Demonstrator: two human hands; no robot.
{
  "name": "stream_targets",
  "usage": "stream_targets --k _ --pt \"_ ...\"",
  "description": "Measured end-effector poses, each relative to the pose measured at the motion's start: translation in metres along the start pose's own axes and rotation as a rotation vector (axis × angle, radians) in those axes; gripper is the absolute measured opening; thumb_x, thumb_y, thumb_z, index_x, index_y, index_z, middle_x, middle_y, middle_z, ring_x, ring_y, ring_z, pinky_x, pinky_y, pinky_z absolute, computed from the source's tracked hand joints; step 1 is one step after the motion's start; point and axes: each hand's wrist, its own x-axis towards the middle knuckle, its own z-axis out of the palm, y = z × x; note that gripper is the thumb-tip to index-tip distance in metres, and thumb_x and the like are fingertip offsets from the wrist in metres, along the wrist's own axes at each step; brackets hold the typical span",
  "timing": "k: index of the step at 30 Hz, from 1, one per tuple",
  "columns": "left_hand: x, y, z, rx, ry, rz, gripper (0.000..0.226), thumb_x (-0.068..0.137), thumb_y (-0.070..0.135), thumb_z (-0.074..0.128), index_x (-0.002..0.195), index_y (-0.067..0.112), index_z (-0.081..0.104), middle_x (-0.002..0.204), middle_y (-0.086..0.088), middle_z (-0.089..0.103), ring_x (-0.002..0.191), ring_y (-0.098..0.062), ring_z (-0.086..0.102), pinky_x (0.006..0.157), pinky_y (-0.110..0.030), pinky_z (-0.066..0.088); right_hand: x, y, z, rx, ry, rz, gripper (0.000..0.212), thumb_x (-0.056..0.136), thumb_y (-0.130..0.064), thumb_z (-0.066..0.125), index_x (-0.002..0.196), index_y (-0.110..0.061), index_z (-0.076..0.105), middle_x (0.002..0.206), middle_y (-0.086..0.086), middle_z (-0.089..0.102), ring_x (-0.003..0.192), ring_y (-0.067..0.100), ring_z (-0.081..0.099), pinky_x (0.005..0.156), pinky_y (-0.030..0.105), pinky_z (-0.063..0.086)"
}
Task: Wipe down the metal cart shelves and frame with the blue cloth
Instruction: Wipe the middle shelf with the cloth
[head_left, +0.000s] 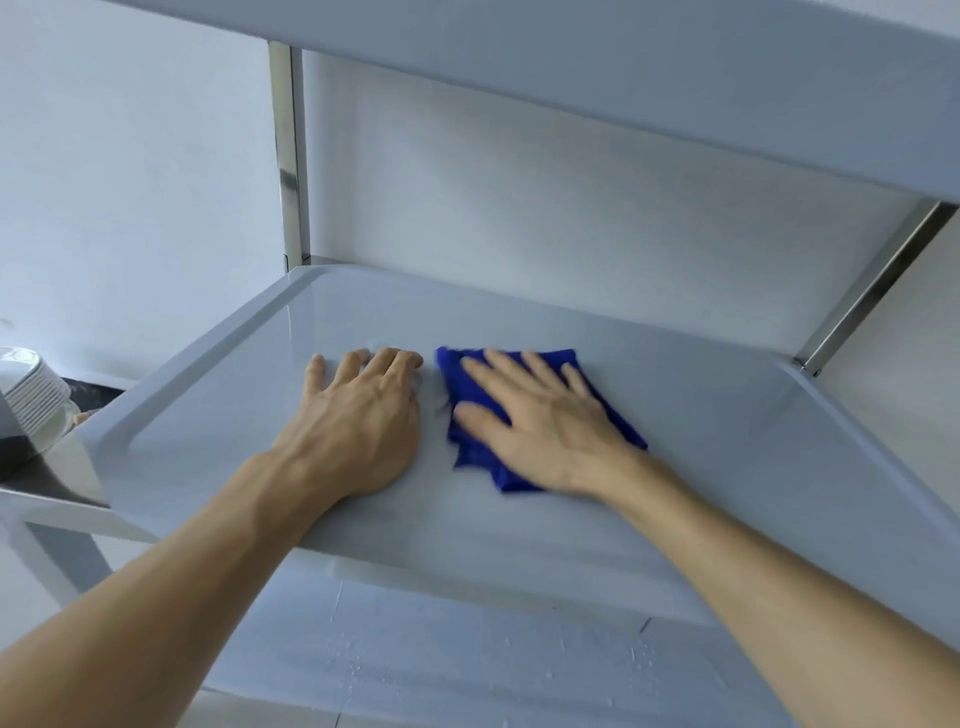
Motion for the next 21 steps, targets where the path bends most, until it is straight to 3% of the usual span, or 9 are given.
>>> stream_targets --k 3,6,8,11,14,17,21 --pt "0.000 0.000 -0.001 -0.004 -0.005 0.007 0.048 0.099 0.028 0.025 0.147 0.023 0.031 0.153 0.008 0.035 0.143 -0.022 0.028 0.115 -0.054 0.018 -0.062 0.002 -0.003 0.065 0.013 -0.267 0.066 0.087 -0.080 0.014 0.149 -0.059 0.001 0.161 -0.033 -0.002 0.150 -0.002 -0.009 0.121 0.031 -0.010" --pt "0.000 -0.002 0.001 -0.020 0.004 0.013 0.045 0.100 0.028 0.027 0.145 0.024 0.033 0.152 0.010 0.036 0.143 -0.020 0.027 0.116 -0.053 0.017 -0.083 0.039 -0.020 0.035 -0.032 -0.281 0.054 0.088 -0.080 0.013 0.141 -0.071 0.002 0.157 -0.038 0.000 0.147 -0.010 -0.008 0.119 0.021 -0.010" --pt "0.001 -0.003 0.001 -0.022 0.011 0.020 0.042 0.101 0.029 0.027 0.142 0.025 0.035 0.150 0.011 0.038 0.142 -0.020 0.028 0.115 -0.052 0.017 -0.072 0.065 -0.029 0.012 -0.036 -0.150 0.049 0.089 -0.078 0.013 0.138 -0.071 0.008 0.160 -0.031 0.009 0.149 -0.005 0.002 0.122 0.025 -0.001" --pt "0.002 -0.002 0.001 -0.019 0.010 0.027 0.040 0.101 0.029 0.026 0.138 0.027 0.038 0.147 0.011 0.040 0.141 -0.021 0.030 0.114 -0.053 0.019 -0.035 0.088 -0.031 0.019 0.018 0.121 0.059 0.092 -0.070 0.021 0.149 -0.054 0.022 0.162 -0.020 0.021 0.149 0.005 0.015 0.122 0.039 0.012" --pt "0.001 -0.003 0.001 -0.021 -0.001 0.021 0.042 0.100 0.030 0.025 0.140 0.027 0.037 0.148 0.011 0.039 0.141 -0.021 0.030 0.115 -0.054 0.018 -0.001 0.069 -0.018 -0.034 0.032 0.279 0.061 0.094 -0.064 0.019 0.151 -0.044 0.022 0.162 -0.017 0.018 0.149 0.015 0.014 0.120 0.051 0.011" --pt "0.000 -0.002 -0.002 -0.033 -0.004 0.010 0.047 0.100 0.029 0.025 0.146 0.024 0.033 0.152 0.008 0.038 0.142 -0.022 0.029 0.115 -0.054 0.017 0.005 0.027 -0.007 0.014 -0.010 0.268 0.067 0.094 -0.066 0.018 0.155 -0.040 0.013 0.166 -0.013 0.006 0.153 0.023 0.001 0.120 0.054 -0.001" --pt "-0.002 0.001 -0.006 -0.120 -0.007 -0.016 0.049 0.102 0.029 0.024 0.151 0.024 0.023 0.151 0.005 0.041 0.142 -0.023 0.029 0.116 -0.053 0.017 -0.042 -0.016 -0.004 0.081 -0.009 0.050 0.070 0.093 -0.070 0.017 0.156 -0.040 0.007 0.166 -0.015 -0.002 0.153 0.018 -0.009 0.122 0.048 -0.010"
